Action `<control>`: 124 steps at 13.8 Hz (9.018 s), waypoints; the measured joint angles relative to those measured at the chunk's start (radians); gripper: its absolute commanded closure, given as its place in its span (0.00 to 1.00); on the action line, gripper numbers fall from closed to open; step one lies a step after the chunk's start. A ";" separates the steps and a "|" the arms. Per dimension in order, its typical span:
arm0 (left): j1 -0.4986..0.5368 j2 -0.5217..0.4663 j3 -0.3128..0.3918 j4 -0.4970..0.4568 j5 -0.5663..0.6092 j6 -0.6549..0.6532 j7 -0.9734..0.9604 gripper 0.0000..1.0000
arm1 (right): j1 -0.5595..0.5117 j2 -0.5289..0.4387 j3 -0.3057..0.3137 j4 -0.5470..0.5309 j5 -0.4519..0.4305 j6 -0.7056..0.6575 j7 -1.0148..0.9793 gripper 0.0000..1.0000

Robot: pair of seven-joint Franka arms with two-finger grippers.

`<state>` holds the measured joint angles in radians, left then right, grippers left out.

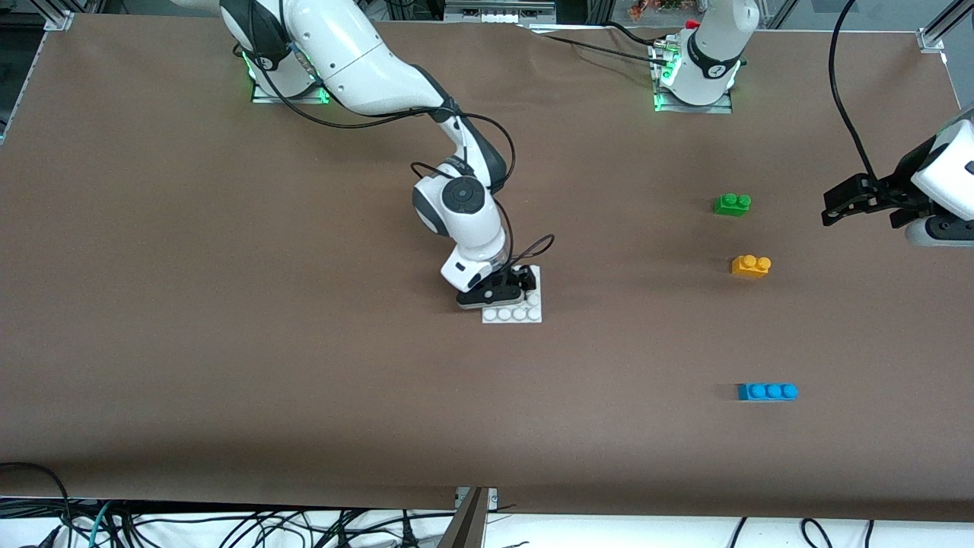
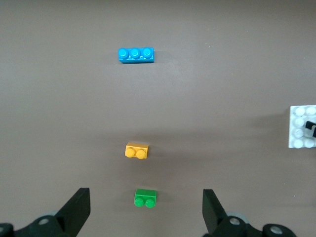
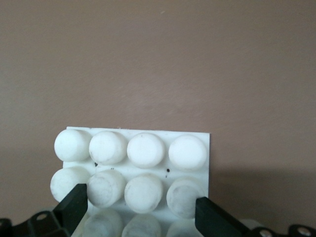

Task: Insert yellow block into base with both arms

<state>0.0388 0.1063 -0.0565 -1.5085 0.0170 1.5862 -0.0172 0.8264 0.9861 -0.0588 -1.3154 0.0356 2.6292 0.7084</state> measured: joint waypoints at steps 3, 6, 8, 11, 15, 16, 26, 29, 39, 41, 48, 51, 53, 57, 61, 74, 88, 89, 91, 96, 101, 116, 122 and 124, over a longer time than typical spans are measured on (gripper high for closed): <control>0.000 0.000 0.000 0.000 0.000 -0.001 0.000 0.00 | 0.018 0.009 0.000 0.011 0.001 0.005 0.009 0.00; 0.000 0.000 0.000 0.000 0.000 -0.002 0.000 0.00 | 0.029 0.022 0.000 0.031 0.001 0.006 0.079 0.00; 0.000 0.000 0.000 0.000 0.000 -0.004 0.000 0.00 | 0.035 0.027 0.000 0.039 0.001 0.006 0.120 0.00; 0.000 0.000 0.000 0.000 0.000 -0.005 0.000 0.00 | 0.038 0.029 0.000 0.041 0.001 0.006 0.156 0.00; 0.000 0.000 0.000 0.000 0.000 -0.007 0.000 0.00 | 0.042 0.034 0.000 0.050 0.001 0.006 0.160 0.00; 0.000 0.000 0.000 0.000 0.000 -0.008 0.000 0.00 | 0.043 0.035 0.001 0.053 0.001 0.006 0.160 0.00; 0.001 0.000 0.000 0.001 0.000 -0.010 0.000 0.00 | 0.027 0.026 -0.039 0.190 0.001 -0.099 0.103 0.00; 0.001 0.000 0.001 0.001 0.000 -0.011 0.000 0.00 | -0.058 -0.023 -0.050 0.218 0.001 -0.199 -0.001 0.00; 0.002 0.000 0.001 0.001 0.000 -0.013 0.000 0.00 | -0.443 -0.228 -0.042 0.228 0.014 -0.607 -0.510 0.00; 0.003 0.000 0.001 0.002 0.000 -0.013 0.000 0.00 | -0.464 -0.269 -0.044 0.227 0.013 -0.661 -0.515 0.00; 0.004 0.000 0.002 0.002 0.000 -0.022 0.000 0.00 | -0.657 -0.602 -0.045 0.065 0.014 -0.740 -0.526 0.00; 0.004 0.000 0.002 0.002 0.000 -0.024 0.000 0.00 | -0.692 -0.748 -0.045 -0.012 0.014 -0.852 -0.526 0.00; 0.005 0.003 0.002 0.002 0.000 -0.035 0.000 0.00 | -0.711 -0.805 -0.045 -0.039 0.000 -0.922 -0.527 0.00; 0.005 0.008 0.002 0.002 0.000 -0.053 0.000 0.00 | -0.741 -0.826 -0.045 -0.069 -0.059 -0.971 -0.593 0.00; 0.006 0.010 0.002 0.000 0.000 -0.054 0.000 0.00 | -0.766 -0.826 -0.046 -0.083 -0.061 -0.975 -0.658 0.00; 0.080 0.067 0.008 -0.239 0.000 0.273 0.184 0.00 | -0.771 -0.826 -0.045 -0.086 -0.062 -0.978 -0.699 0.00; 0.110 0.150 0.008 -0.761 0.046 0.879 0.224 0.00 | -0.771 -0.825 -0.045 -0.087 -0.062 -0.978 -0.705 0.00; 0.114 0.163 0.008 -0.780 0.046 0.918 0.224 0.00 | -0.771 -0.825 -0.045 -0.087 -0.062 -0.978 -0.705 0.00; 0.123 0.190 0.008 -0.822 0.046 1.004 0.225 0.00 | -0.771 -0.825 -0.045 -0.087 -0.062 -0.978 -0.705 0.00; 0.126 0.210 0.004 -0.854 0.046 1.073 0.227 0.00 | -0.771 -0.825 -0.044 -0.087 -0.062 -0.978 -0.705 0.00; 0.126 0.250 0.002 -0.855 0.046 1.124 0.260 0.02 | -0.771 -0.825 -0.045 -0.087 -0.062 -0.978 -0.705 0.00; 0.124 0.147 -0.090 -0.699 0.045 0.792 0.204 0.87 | -0.772 -0.825 -0.046 -0.087 -0.062 -0.978 -0.705 0.00; 0.090 0.147 -0.307 -0.452 0.045 0.508 -0.142 0.87 | -0.774 -0.825 -0.047 -0.087 -0.063 -0.977 -0.705 0.00; 0.012 0.192 -0.325 -0.402 0.045 0.508 -0.300 0.87 | -0.777 -0.825 -0.047 -0.087 -0.063 -0.977 -0.705 0.00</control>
<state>0.0504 0.2985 -0.3817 -1.9105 0.0620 2.0941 -0.3173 0.0493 0.1612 -0.1058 -1.4028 -0.0275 1.6519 0.0032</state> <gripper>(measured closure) 0.322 0.000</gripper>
